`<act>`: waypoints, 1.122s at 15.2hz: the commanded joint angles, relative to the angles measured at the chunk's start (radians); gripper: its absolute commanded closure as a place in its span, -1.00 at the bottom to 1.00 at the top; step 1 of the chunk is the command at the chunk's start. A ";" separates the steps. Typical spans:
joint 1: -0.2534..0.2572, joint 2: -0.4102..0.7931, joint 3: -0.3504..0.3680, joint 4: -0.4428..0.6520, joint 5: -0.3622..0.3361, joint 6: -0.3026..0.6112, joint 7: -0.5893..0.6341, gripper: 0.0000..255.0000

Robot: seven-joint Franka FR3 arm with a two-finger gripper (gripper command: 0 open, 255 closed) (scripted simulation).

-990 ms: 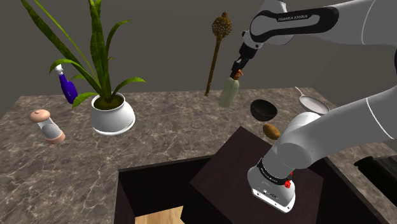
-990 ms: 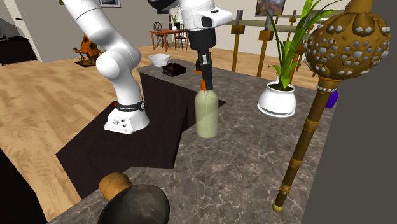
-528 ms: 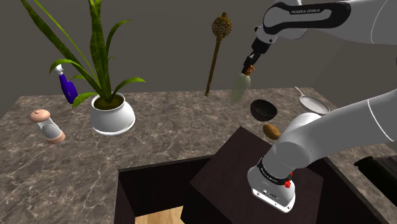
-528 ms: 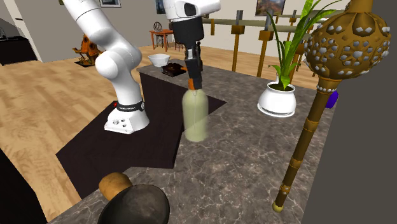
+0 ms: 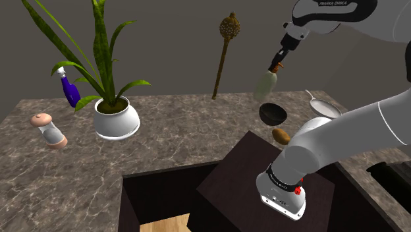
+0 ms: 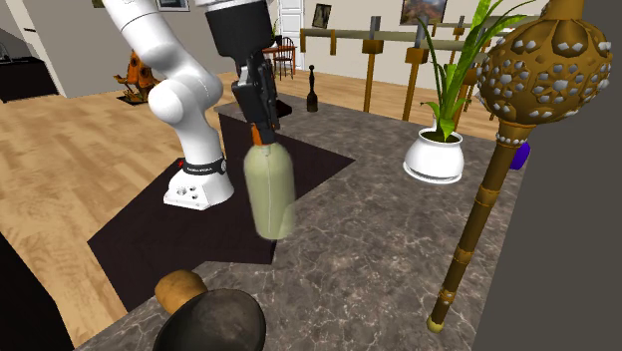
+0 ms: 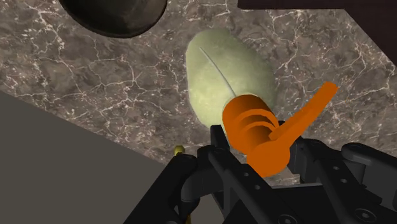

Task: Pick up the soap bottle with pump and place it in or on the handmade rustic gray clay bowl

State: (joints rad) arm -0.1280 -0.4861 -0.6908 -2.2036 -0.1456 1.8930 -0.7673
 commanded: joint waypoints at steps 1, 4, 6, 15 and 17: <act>0.001 0.027 -0.047 0.058 0.004 -0.030 -0.057 1.00; 0.006 0.072 -0.118 0.140 0.018 -0.068 -0.139 1.00; 0.015 0.109 -0.173 0.200 0.034 -0.094 -0.197 1.00; 0.066 0.294 -0.402 0.375 0.156 -0.142 -0.422 1.00; 0.064 0.292 -0.403 0.347 0.154 -0.116 -0.424 1.00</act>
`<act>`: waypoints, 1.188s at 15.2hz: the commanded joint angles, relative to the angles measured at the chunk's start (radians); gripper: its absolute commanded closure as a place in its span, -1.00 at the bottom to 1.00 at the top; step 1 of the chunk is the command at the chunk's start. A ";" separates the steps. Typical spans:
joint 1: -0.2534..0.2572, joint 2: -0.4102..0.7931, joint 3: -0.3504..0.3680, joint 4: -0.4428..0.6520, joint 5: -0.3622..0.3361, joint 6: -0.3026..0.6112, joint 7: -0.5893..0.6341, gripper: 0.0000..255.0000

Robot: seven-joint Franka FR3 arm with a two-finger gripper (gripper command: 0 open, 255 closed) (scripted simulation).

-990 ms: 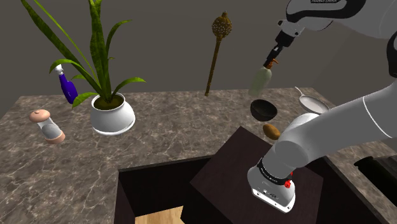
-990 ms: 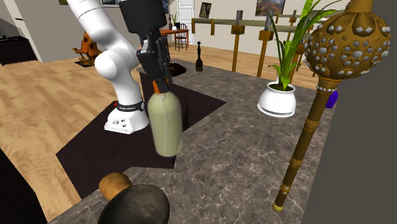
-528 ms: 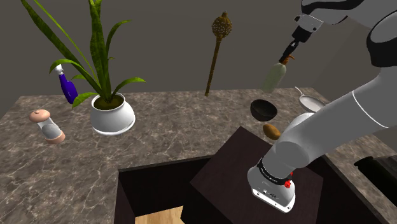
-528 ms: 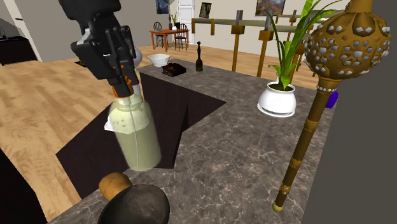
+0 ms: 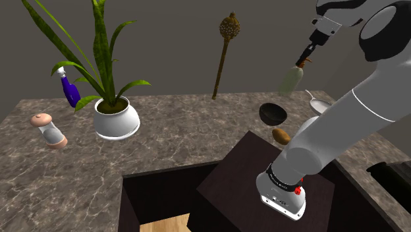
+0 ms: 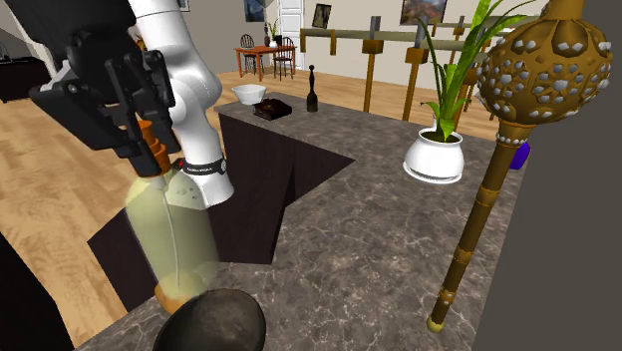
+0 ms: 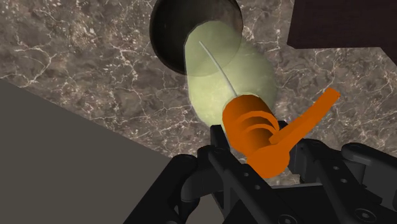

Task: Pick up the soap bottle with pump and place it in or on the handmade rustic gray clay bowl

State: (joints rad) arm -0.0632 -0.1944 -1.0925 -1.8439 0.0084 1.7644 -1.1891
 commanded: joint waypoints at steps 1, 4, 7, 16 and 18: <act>-0.001 0.000 -0.003 -0.026 0.000 0.026 -0.004 1.00; -0.002 0.002 -0.008 -0.064 0.002 0.066 -0.011 1.00; -0.001 0.008 -0.015 -0.101 0.007 0.105 -0.020 1.00; 0.011 0.051 -0.053 -0.198 0.047 0.221 -0.065 1.00; 0.016 0.066 -0.063 -0.217 0.062 0.246 -0.080 1.00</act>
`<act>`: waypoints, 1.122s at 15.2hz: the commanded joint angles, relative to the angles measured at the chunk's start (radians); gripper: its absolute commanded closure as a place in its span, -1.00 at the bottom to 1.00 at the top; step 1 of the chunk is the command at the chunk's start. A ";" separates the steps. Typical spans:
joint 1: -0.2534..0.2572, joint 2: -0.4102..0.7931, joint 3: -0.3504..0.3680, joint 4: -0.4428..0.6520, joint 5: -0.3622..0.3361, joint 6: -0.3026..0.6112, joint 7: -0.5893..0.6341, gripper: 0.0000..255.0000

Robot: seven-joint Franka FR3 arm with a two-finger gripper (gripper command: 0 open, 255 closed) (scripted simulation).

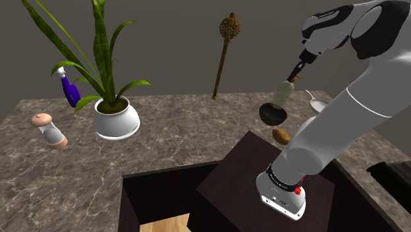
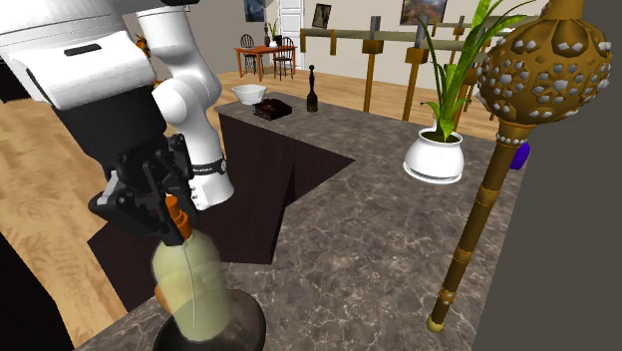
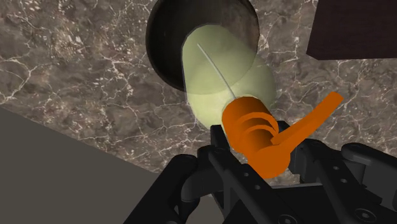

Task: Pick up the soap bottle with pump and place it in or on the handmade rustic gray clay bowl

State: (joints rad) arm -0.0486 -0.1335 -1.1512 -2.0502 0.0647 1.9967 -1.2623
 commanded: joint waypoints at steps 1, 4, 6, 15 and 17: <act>0.004 0.014 -0.010 -0.020 0.015 0.026 -0.015 1.00; 0.011 0.045 -0.028 -0.046 0.047 0.063 -0.044 1.00; 0.016 0.069 -0.039 -0.062 0.074 0.086 -0.067 1.00; 0.018 0.089 -0.046 -0.074 0.097 0.102 -0.087 1.00; 0.018 0.090 -0.046 -0.073 0.098 0.102 -0.087 -1.00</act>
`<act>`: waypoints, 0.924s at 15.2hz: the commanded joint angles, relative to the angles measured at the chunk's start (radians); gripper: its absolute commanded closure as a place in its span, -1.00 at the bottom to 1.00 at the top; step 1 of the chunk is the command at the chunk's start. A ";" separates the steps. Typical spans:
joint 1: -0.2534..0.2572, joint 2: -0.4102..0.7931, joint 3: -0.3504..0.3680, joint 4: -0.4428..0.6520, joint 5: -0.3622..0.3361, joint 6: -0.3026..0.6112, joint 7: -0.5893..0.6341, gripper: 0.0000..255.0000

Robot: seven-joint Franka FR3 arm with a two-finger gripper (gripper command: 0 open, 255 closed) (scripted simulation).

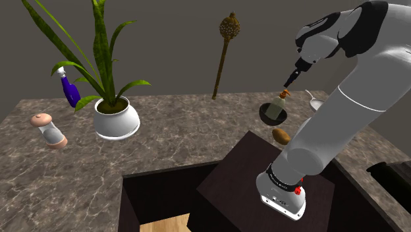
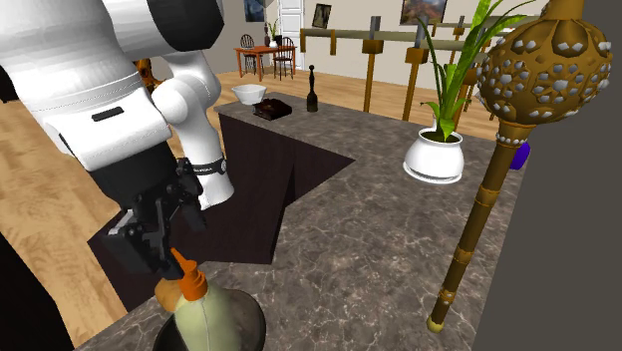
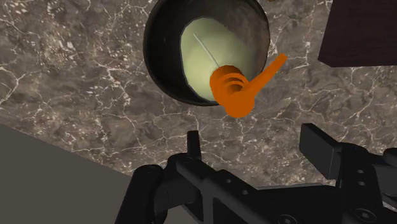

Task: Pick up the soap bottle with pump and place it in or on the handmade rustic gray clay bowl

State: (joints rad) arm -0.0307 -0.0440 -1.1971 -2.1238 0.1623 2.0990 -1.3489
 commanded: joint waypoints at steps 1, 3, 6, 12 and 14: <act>0.000 0.000 0.000 0.000 0.000 0.000 0.000 -1.00; 0.000 0.000 0.000 0.000 0.000 0.000 0.000 -1.00; -0.008 -0.062 0.016 0.040 -0.069 -0.059 0.050 -1.00; -0.023 -0.100 0.037 0.082 -0.109 -0.115 0.079 -1.00; -0.023 -0.100 0.037 0.082 -0.109 -0.115 0.079 -1.00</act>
State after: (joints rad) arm -0.0533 -0.1436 -1.1602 -2.0418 0.0540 1.9841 -1.2703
